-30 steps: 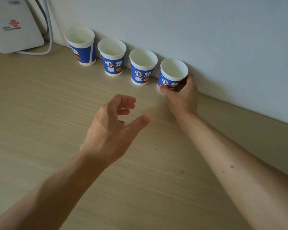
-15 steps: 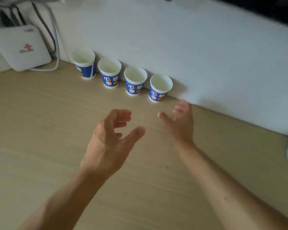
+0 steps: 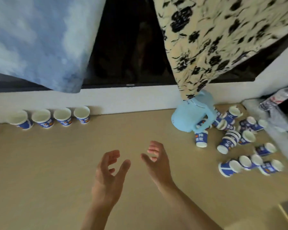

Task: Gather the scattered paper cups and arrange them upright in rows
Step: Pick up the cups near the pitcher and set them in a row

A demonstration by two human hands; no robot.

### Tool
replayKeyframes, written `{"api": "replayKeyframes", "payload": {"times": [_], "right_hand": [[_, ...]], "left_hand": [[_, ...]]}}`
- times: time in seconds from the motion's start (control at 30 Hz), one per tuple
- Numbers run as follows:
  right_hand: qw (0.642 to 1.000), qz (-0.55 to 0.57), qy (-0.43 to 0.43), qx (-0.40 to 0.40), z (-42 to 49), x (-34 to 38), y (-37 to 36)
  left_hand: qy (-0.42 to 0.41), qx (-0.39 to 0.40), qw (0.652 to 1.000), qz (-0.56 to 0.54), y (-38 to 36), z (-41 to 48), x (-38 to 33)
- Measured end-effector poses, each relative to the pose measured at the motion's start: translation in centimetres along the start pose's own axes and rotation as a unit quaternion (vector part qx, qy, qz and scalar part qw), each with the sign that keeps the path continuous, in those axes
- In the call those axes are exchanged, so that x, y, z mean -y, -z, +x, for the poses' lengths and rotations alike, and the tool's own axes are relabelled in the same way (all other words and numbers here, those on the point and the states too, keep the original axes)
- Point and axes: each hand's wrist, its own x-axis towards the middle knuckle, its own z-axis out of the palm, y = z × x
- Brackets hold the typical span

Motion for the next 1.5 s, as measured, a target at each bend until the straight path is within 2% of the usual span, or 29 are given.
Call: {"api": "replayKeyframes", "payload": {"times": [0.2, 0.4, 0.53, 0.63, 0.7, 0.8, 0.87, 0.93, 1.07, 1.13, 1.2, 1.27, 1.33, 1.4, 1.5], "right_hand": [[0.999, 0.033, -0.009, -0.003, 1.2, 0.3, 8.9], [0.998, 0.014, -0.036, -0.057, 2.5, -3.8, 18.5], [0.986, -0.097, -0.053, -0.128, 4.0, -8.5, 26.0], [0.963, -0.210, -0.077, -0.152, 5.2, -12.0, 30.1], [0.941, -0.298, -0.088, -0.133, 6.0, -13.8, 31.5], [0.902, -0.416, -0.101, -0.058, 7.0, -15.6, 32.3], [0.887, -0.449, -0.101, -0.029, 7.8, -16.4, 32.6], [0.887, -0.449, -0.105, -0.017, 8.4, -17.1, 32.7], [0.902, -0.421, -0.092, -0.016, 9.0, -18.1, 32.9], [0.926, -0.369, -0.078, -0.020, 9.4, -17.7, 32.8], [0.973, -0.208, -0.089, -0.047, 9.5, -16.2, 32.2], [0.992, -0.020, -0.112, -0.060, 8.8, -13.9, 31.3], [0.982, 0.140, -0.122, -0.027, 7.6, -11.5, 30.4], [0.957, 0.267, -0.108, 0.020, 6.2, -9.6, 29.6], [0.947, 0.309, -0.057, 0.072, 4.5, -8.1, 29.0]], "left_hand": [[-0.012, 0.014, 1.000, 0.018, -7.2, -2.5, -3.6], [0.005, 0.056, 0.998, 0.022, -14.8, -5.6, -4.5], [0.018, 0.073, 0.997, 0.027, -19.2, -7.4, -5.4], [0.030, 0.079, 0.996, 0.033, -22.1, -8.1, -6.1], [0.034, 0.082, 0.995, 0.042, -23.8, -8.3, -6.6], [0.037, 0.085, 0.994, 0.051, -25.9, -8.5, -7.1], [0.039, 0.088, 0.993, 0.062, -26.9, -8.8, -7.3], [0.040, 0.092, 0.992, 0.072, -27.6, -9.1, -7.5], [0.047, 0.096, 0.990, 0.095, -28.2, -9.5, -7.7], [0.056, 0.096, 0.988, 0.105, -28.1, -9.6, -7.7], [0.066, 0.095, 0.987, 0.109, -28.0, -9.6, -7.5], [0.086, 0.093, 0.985, 0.113, -28.0, -9.5, -7.5], [0.122, 0.098, 0.983, 0.098, -28.3, -9.5, -7.6], [0.169, 0.106, 0.978, 0.055, -28.5, -9.5, -7.8], [0.195, 0.122, 0.973, -0.032, -28.4, -9.8, -8.7]]}}
